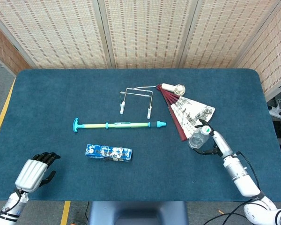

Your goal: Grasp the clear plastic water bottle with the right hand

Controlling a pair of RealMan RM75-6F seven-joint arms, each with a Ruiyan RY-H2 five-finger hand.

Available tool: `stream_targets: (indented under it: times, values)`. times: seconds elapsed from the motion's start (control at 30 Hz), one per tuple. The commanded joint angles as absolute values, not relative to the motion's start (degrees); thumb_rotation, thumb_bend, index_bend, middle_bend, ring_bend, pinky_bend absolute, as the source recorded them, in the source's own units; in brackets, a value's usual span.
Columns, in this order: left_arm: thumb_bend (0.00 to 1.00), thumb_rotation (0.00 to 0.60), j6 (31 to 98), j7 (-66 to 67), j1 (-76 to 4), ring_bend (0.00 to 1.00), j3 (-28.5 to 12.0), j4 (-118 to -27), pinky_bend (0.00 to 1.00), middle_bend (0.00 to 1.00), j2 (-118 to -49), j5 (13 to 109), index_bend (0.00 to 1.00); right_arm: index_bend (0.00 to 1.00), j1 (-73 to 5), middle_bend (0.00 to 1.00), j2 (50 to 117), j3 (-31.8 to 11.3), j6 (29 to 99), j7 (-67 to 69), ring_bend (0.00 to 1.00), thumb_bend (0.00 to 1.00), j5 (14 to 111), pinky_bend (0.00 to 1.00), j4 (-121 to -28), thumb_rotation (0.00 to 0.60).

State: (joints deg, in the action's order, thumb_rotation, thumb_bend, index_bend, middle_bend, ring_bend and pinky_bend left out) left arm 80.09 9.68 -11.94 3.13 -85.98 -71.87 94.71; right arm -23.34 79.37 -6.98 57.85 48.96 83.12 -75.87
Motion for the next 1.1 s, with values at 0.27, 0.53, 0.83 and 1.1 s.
stream_targets:
  times: [0.27, 0.53, 0.83, 1.1]
  values:
    - [0.36, 0.600, 79.66, 9.87, -11.97, 0.26, 3.21, -86.01, 0.41, 0.28, -71.93, 94.52, 0.29, 0.60, -22.31, 0.59, 82.44, -8.43, 61.19, 43.75, 0.45, 0.29, 79.95, 0.49, -73.25, 0.600]
    - [0.36, 0.600, 79.25, 9.85, -12.06, 0.26, 3.18, -86.11, 0.41, 0.28, -71.91, 94.20, 0.29, 0.67, -20.90, 0.63, 81.46, -7.10, 70.81, 41.75, 0.50, 0.35, 87.41, 0.53, -75.83, 0.600]
    - [0.36, 0.600, 79.53, 9.98, -12.00, 0.26, 3.27, -86.06, 0.41, 0.28, -71.89, 94.55, 0.29, 0.69, -24.59, 0.65, 70.03, -0.63, 69.96, 50.64, 0.52, 0.35, 99.05, 0.55, -84.20, 0.600]
    - [0.36, 0.600, 79.36, 10.11, -12.04, 0.26, 3.29, -86.02, 0.41, 0.28, -71.92, 94.50, 0.29, 0.70, -21.35, 0.65, 76.89, -6.23, 74.08, 13.07, 0.52, 0.35, 89.38, 0.55, -78.84, 0.600]
